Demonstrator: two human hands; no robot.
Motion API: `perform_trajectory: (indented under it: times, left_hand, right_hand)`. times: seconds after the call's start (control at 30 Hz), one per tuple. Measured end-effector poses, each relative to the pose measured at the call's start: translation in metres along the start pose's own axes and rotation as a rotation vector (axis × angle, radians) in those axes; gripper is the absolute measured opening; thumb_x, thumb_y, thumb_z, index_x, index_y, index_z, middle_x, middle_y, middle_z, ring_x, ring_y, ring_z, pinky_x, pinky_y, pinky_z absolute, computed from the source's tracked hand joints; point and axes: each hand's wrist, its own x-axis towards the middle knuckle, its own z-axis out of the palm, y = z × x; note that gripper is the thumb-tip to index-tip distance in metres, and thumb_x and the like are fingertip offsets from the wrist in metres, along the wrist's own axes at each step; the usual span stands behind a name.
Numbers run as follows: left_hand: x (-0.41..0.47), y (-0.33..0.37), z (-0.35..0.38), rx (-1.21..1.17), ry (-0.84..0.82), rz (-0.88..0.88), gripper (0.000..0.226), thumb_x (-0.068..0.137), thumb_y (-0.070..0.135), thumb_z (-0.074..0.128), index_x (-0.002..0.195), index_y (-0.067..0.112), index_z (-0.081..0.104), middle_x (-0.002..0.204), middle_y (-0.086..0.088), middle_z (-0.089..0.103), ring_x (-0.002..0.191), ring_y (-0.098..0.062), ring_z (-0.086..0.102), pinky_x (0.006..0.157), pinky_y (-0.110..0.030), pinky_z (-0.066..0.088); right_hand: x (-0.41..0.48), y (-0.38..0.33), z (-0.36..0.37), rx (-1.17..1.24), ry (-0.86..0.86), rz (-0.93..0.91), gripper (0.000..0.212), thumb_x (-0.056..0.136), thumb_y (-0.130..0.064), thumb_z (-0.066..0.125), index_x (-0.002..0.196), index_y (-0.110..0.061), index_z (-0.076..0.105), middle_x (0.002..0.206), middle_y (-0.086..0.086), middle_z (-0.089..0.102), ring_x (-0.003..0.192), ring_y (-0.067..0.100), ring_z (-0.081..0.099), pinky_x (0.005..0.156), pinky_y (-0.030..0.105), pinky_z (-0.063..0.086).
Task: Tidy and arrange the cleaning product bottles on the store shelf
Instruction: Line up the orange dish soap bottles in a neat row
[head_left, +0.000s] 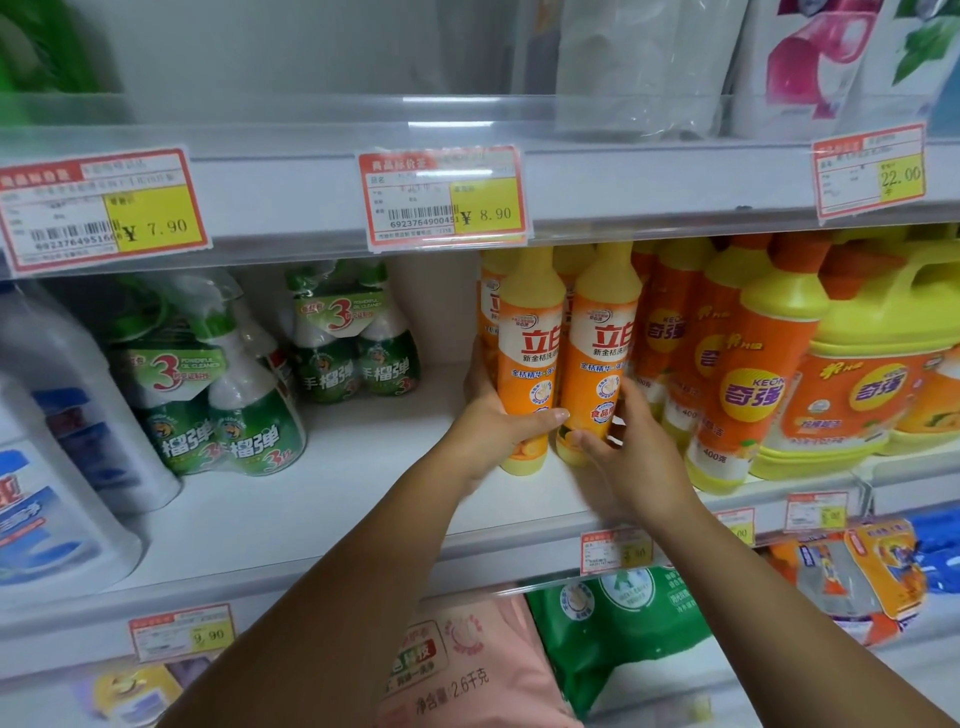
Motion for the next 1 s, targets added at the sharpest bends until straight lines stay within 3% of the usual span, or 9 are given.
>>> perform_trajectory:
  times: [0.53, 0.67, 0.77, 0.83, 0.9, 0.93, 1.0]
  left_hand:
    - [0.000, 0.001, 0.002, 0.019, 0.008, -0.033, 0.106, 0.037, 0.050, 0.092, 0.113, 0.073, 0.022, 0.137, 0.009, 0.045, 0.117, -0.020, 0.057, 0.093, -0.050, 0.050]
    - [-0.005, 0.005, 0.002, -0.002, -0.019, -0.026, 0.111, 0.043, 0.043, 0.092, 0.123, 0.066, 0.019, 0.137, 0.009, 0.047, 0.117, -0.018, 0.056, 0.095, -0.050, 0.049]
    - [-0.019, 0.009, -0.007, 0.055, -0.037, -0.087, 0.129, 0.049, 0.042, 0.090, 0.139, 0.056, -0.001, 0.150, 0.009, 0.033, 0.125, -0.018, 0.049, 0.100, -0.048, 0.046]
    - [-0.038, 0.013, -0.020, 0.122, -0.013, -0.104, 0.131, 0.056, 0.040, 0.088, 0.143, 0.050, -0.009, 0.157, 0.009, 0.015, 0.133, -0.019, 0.039, 0.100, -0.043, 0.046]
    - [-0.062, 0.017, -0.036, 0.247, 0.052, -0.096, 0.120, 0.064, 0.045, 0.083, 0.145, 0.046, -0.005, 0.158, 0.009, 0.004, 0.140, -0.018, 0.026, 0.106, -0.041, 0.041]
    - [-0.075, 0.017, -0.046, 0.299, 0.091, -0.086, 0.112, 0.067, 0.048, 0.079, 0.147, 0.044, 0.000, 0.158, 0.010, 0.004, 0.141, -0.018, 0.022, 0.110, -0.041, 0.035]
    - [-0.100, 0.016, -0.069, 0.339, 0.184, -0.047, 0.091, 0.076, 0.049, 0.072, 0.147, 0.039, 0.016, 0.155, 0.009, 0.014, 0.139, -0.016, 0.025, 0.113, -0.039, 0.030]
  right_hand:
    - [-0.001, -0.002, 0.002, -0.005, 0.006, 0.010, 0.066, 0.084, -0.016, 0.070, 0.140, -0.026, 0.035, 0.122, -0.008, 0.062, 0.098, 0.006, 0.059, 0.079, 0.018, 0.042]
    - [-0.002, -0.003, 0.000, 0.003, -0.010, 0.009, 0.068, 0.084, -0.016, 0.070, 0.141, -0.027, 0.034, 0.120, -0.009, 0.061, 0.105, 0.011, 0.060, 0.085, 0.024, 0.044]
    - [-0.006, -0.007, 0.000, 0.015, -0.042, 0.023, 0.074, 0.084, -0.019, 0.071, 0.144, -0.028, 0.028, 0.122, -0.012, 0.055, 0.109, 0.008, 0.055, 0.092, 0.027, 0.042]
    - [-0.015, -0.011, 0.002, 0.010, 0.056, 0.013, 0.074, 0.085, -0.024, 0.069, 0.145, -0.026, 0.026, 0.128, -0.011, 0.051, 0.114, 0.008, 0.051, 0.097, 0.030, 0.040]
    - [-0.028, -0.018, 0.004, -0.054, 0.289, -0.065, 0.062, 0.088, -0.027, 0.064, 0.142, -0.019, 0.034, 0.134, 0.003, 0.050, 0.122, 0.019, 0.049, 0.103, 0.040, 0.041]
    - [-0.036, -0.024, 0.006, -0.059, 0.380, -0.130, 0.053, 0.091, -0.026, 0.061, 0.138, -0.015, 0.040, 0.130, 0.008, 0.050, 0.120, 0.023, 0.048, 0.101, 0.042, 0.041]
    - [-0.052, -0.040, 0.015, -0.016, 0.397, -0.271, 0.038, 0.092, -0.022, 0.056, 0.128, -0.012, 0.048, 0.116, 0.009, 0.053, 0.107, 0.025, 0.053, 0.092, 0.039, 0.046]
